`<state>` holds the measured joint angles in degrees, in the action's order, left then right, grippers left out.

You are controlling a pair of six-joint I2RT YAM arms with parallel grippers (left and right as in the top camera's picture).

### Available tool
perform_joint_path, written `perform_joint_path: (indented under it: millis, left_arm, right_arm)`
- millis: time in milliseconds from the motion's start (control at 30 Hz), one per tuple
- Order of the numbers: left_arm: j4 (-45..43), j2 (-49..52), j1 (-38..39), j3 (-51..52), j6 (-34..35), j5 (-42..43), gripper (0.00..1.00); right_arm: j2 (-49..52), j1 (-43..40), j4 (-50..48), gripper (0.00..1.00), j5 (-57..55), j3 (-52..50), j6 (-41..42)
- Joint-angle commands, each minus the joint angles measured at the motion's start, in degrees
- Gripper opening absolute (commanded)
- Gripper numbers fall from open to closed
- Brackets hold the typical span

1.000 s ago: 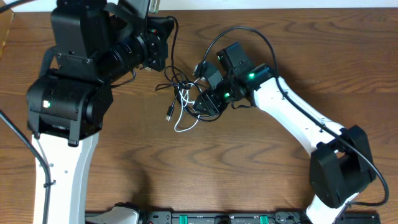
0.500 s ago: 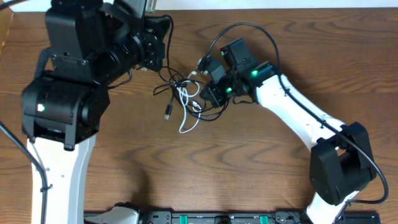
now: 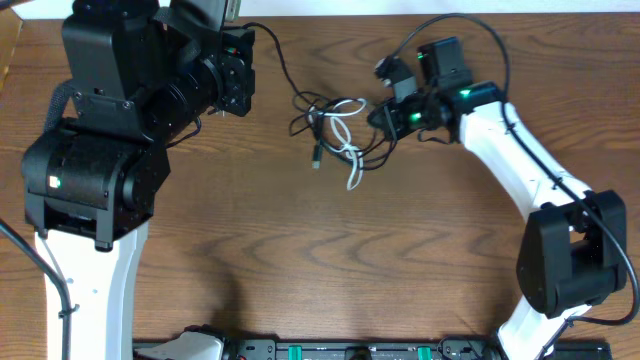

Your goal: Untangle cables

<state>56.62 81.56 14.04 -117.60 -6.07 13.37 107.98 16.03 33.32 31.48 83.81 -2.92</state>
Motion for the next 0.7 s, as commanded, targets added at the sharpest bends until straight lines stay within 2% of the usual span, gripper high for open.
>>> perform_joint_path:
  millis: [0,267,467,667]
  left_arm:
    - [-0.2,0.0,0.0,-1.4,-1.3,-0.8,0.07]
    - [-0.5,-0.1,-1.9,-2.5,-2.6,-4.3,0.08]
    - [-0.2,0.0,-12.4,-3.7,-2.8,-2.1,0.08]
    - [-1.5,0.0,-18.2,-3.7,-3.6,-2.1,0.07]
  right_arm:
    - [0.4,-4.5,-0.3,0.01,0.1,1.0,0.7]
    - [0.4,-10.8,-0.5,0.01,-6.5,1.7,0.7]
    - [0.4,-13.5,-0.1,0.01,-6.6,1.7,0.7]
    - [0.4,-15.4,0.0,0.01,-7.6,1.7,0.7]
